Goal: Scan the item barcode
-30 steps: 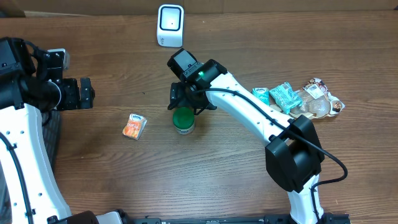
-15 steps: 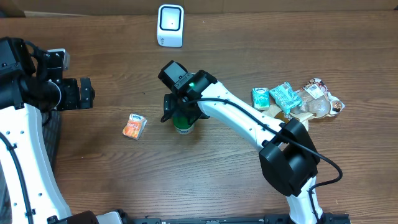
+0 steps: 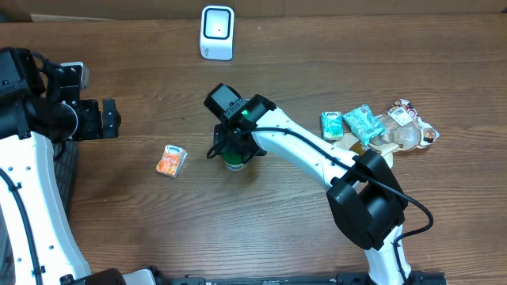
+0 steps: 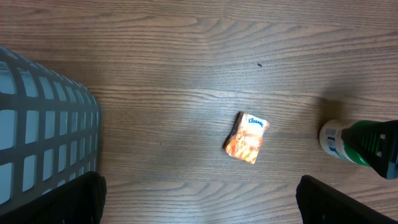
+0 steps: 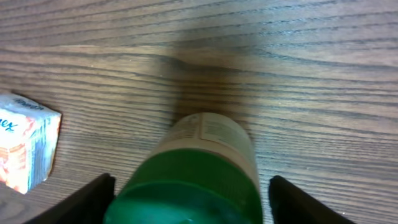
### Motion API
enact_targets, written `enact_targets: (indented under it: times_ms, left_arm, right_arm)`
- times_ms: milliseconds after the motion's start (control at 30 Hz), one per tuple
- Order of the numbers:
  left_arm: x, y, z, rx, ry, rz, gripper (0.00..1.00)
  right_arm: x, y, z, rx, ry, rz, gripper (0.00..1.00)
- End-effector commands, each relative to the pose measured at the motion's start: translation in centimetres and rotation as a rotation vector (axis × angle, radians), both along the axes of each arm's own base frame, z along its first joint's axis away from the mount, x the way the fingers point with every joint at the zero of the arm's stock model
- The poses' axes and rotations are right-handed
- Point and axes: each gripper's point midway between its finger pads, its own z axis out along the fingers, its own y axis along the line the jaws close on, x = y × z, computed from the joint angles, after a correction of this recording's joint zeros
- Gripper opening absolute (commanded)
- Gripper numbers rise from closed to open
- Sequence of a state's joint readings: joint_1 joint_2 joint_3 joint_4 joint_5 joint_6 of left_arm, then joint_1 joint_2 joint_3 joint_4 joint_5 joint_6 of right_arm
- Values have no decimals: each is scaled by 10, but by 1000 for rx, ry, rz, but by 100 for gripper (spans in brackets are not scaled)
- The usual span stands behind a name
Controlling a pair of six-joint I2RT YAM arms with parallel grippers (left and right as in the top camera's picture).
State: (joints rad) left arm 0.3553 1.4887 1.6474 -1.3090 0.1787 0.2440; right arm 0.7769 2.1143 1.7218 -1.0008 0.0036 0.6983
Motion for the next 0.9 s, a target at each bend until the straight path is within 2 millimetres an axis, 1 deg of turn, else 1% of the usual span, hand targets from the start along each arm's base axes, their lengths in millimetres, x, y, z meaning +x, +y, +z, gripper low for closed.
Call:
enact_targets:
  times_ms: [0,100,200,300,333,367,433,467,567,600,633,767,867]
  left_arm:
    - [2,3,3,19,-9,-17,100]
    - [2,3,3,19,-9,-16,100]
    - [2,3,3,19,-9,-17,100]
    - [2,3,3,19,-9,-17,100]
    - [2,3,3,19,-9,-17,100]
    - [2,3,3,19,-9,-17,100]
    - [2,3,3,19,-9,-17,100]
    - [2,3,3,19,-9,-16,100]
    - [2,3,3,19,-9,-16,100]
    - [2,3,3,19,-9,-16,100]
    - [2,3,3,19,-9,-17,99]
    - [2,3,3,19,-9,-16,100]
    - [2,3,3,19,-9,-17,100]
  right_arm:
    - [-1,-1,2,-9,-15,59,66]
    - [-1,-1,3,-20,-25,126,53]
    - [1,1,7,-23,-45,187,51]
    - [4,3,15,-31,-76,290,51]
    - [5,4,18,-36,-90,338,48]
    - [6,6,22,-43,-109,406,42]
    - [7,7,27,-62,-144,543,39]
    - [6,7,30,-77,-163,629,38]
    - [1,3,29,-126,-180,851,38]
    - [0,1,28,-138,-180,902,39]
    - [-4,-2,27,-162,-178,1012,44]
    - [-6,-4,26,-191,-196,1191,47]
    - [-6,-2,26,-193,-217,1275,47]
